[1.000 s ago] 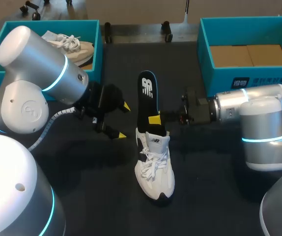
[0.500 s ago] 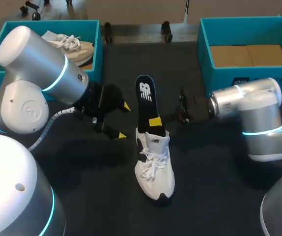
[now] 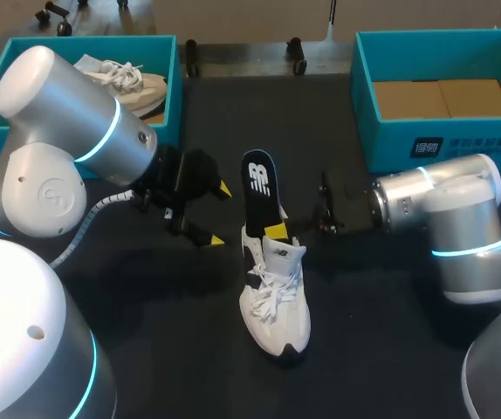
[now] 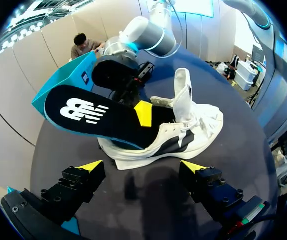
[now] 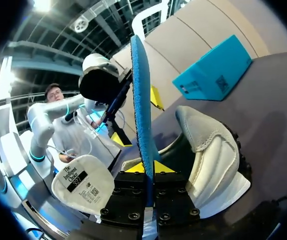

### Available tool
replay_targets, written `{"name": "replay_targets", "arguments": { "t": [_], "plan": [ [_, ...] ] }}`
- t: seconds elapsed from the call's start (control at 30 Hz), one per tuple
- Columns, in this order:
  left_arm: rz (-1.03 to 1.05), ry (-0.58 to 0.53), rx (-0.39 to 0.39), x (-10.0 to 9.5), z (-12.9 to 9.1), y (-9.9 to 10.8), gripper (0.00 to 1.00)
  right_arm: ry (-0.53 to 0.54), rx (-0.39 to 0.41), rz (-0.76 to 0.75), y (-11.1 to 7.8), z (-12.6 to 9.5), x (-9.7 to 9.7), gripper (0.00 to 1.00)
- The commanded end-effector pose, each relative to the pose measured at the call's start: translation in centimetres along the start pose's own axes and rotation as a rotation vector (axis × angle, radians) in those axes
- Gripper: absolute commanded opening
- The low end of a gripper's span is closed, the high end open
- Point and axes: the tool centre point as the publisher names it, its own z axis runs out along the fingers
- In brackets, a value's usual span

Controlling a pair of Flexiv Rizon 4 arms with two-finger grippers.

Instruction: Take the shoe out of the shoebox, open the shoe tongue, remove and reinsert the insole, then place the shoe into the shoebox

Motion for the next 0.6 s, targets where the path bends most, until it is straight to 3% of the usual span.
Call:
{"name": "replay_targets", "arguments": {
  "t": [0.03, 0.1, 0.23, 0.6],
  "plan": [
    [0.001, -0.002, -0.004, 0.1, 0.0, -0.1, 1.00, -0.022, -0.006, -0.006, -0.6, 0.2, 0.6, 0.00],
    [0.001, -0.002, -0.004, 0.1, 0.0, -0.1, 1.00, -0.030, -0.008, -0.019, -0.2, 0.0, 0.7, 0.00],
    [0.001, -0.002, -0.004, 0.1, 0.0, -0.1, 1.00, -0.035, -0.003, -0.036, 0.6, -0.1, 0.7, 0.20],
    [0.001, -0.002, -0.004, 0.1, 0.0, -0.1, 1.00, -0.030, 0.000, -0.078, 2.0, 0.2, 0.4, 0.24]
  ]
}}
